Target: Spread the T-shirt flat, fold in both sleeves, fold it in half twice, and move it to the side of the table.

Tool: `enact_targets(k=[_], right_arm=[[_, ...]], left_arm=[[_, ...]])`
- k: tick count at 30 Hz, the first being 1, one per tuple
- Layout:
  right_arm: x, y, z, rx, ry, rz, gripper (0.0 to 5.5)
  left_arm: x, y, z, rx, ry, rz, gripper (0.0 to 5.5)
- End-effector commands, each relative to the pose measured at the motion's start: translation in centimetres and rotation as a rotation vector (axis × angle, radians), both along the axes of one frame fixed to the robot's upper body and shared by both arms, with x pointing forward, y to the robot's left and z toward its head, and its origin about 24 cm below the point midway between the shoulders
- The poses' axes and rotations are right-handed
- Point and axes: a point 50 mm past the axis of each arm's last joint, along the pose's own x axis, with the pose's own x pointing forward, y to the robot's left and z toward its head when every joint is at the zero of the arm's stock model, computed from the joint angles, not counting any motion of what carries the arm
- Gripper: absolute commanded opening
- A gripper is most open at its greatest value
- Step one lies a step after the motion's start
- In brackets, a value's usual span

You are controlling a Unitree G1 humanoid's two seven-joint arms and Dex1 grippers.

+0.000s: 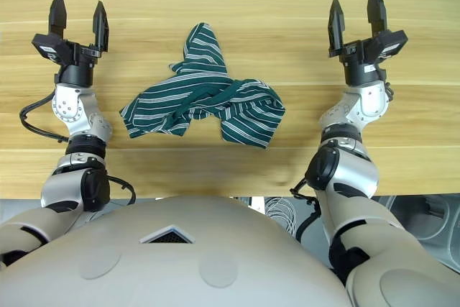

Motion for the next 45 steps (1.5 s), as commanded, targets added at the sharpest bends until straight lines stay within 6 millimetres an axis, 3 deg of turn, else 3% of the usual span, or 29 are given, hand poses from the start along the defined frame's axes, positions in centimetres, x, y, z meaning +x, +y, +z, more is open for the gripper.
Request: enact_targets(k=[1, 10, 13, 18, 22, 27, 34, 39, 45], right_arm=[[0.3, -0.3, 0.7, -0.016, -0.016, 0.003, 3.52], [0.3, 0.1, 0.6, -0.030, -0.008, 0.050, 3.52], [-0.5, 0.1, 0.4, -0.015, 0.004, 0.222, 3.52], [-4.2, -0.7, 0.0, -0.129, 0.182, 0.650, 3.52], [-6.4, 0.4, 1.0, -0.173, 0.218, 0.799, 3.71], [-7.4, 3.1, -0.2, -0.320, 0.359, 0.774, 4.59], [-6.9, 4.7, -1.8, -0.462, 0.494, 0.696, 4.59], [-7.2, 4.7, -2.1, -0.476, 0.494, 0.711, 3.82], [-7.4, 4.1, -0.4, -0.437, 0.418, 0.732, 2.71]], left_arm=[[0.1, 0.1, 0.1, 0.001, -0.002, 0.002, 4.00], [-0.4, 0.6, 0.0, 0.012, 0.000, 0.011, 4.00], [-0.5, 0.8, 0.0, 0.020, 0.000, 0.009, 4.00], [-0.7, 1.1, 0.1, 0.034, 0.001, 0.016, 4.00], [-0.8, 0.9, 0.0, 0.032, 0.003, 0.015, 4.00], [-0.7, 0.8, 0.0, 0.030, 0.004, 0.012, 4.00], [-0.8, 0.8, 0.0, 0.030, 0.001, 0.014, 4.00], [-0.9, 0.7, 0.0, 0.030, -0.001, 0.016, 4.00], [-0.9, 0.5, -0.1, 0.029, -0.001, 0.010, 4.00]])
